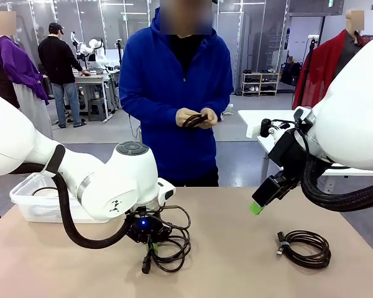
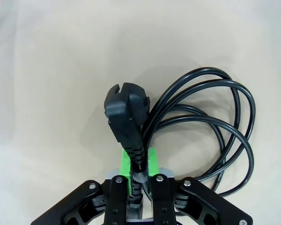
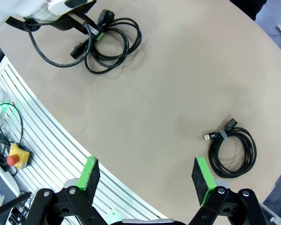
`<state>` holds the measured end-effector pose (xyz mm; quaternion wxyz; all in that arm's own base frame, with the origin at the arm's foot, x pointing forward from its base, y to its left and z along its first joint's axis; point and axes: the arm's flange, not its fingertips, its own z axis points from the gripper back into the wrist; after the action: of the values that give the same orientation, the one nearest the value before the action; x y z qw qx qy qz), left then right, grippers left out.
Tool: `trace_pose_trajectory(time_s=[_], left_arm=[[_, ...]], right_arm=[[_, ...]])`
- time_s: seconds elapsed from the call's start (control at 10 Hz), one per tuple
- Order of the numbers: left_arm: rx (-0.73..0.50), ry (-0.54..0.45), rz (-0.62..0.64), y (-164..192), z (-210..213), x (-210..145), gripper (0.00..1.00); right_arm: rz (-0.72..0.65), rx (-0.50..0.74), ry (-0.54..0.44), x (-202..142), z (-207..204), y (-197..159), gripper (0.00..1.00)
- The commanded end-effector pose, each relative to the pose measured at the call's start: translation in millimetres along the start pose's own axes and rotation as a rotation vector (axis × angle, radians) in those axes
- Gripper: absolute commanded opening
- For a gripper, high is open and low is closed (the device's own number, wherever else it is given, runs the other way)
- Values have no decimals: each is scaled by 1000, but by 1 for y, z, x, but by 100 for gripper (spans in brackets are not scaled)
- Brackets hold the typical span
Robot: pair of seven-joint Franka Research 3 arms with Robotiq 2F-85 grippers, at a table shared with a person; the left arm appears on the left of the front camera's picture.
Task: Organize and store the cables.
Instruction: Place the Power Cable into the Organizing box.
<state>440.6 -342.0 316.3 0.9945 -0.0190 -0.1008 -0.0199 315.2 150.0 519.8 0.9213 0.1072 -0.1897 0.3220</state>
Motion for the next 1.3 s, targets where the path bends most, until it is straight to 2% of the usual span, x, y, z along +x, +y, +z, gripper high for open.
trace_pose_trajectory(time_s=[0.0, 0.2, 0.5, 0.8, 0.9, 1.2], left_arm=[[13, -38, -8, -3, 25, 0, 0], [23, -85, -83, 3, 85, -10, 2], [-10, -52, -209, 16, 142, -18, 2], [-45, -73, -265, 26, 154, -21, 2], [-23, -80, -237, 13, 156, -18, 2], [-23, -80, -237, 13, 156, -18, 2]], right_arm=[[-4, -1, -2, 1, -1, -2, 100], [-4, -1, -2, 1, -1, -2, 100], [-4, -1, -2, 1, -1, -2, 100], [-4, -1, -2, 1, -1, -2, 100], [-4, -1, -2, 1, -1, -2, 100], [-4, -1, -2, 1, -1, -2, 100]])
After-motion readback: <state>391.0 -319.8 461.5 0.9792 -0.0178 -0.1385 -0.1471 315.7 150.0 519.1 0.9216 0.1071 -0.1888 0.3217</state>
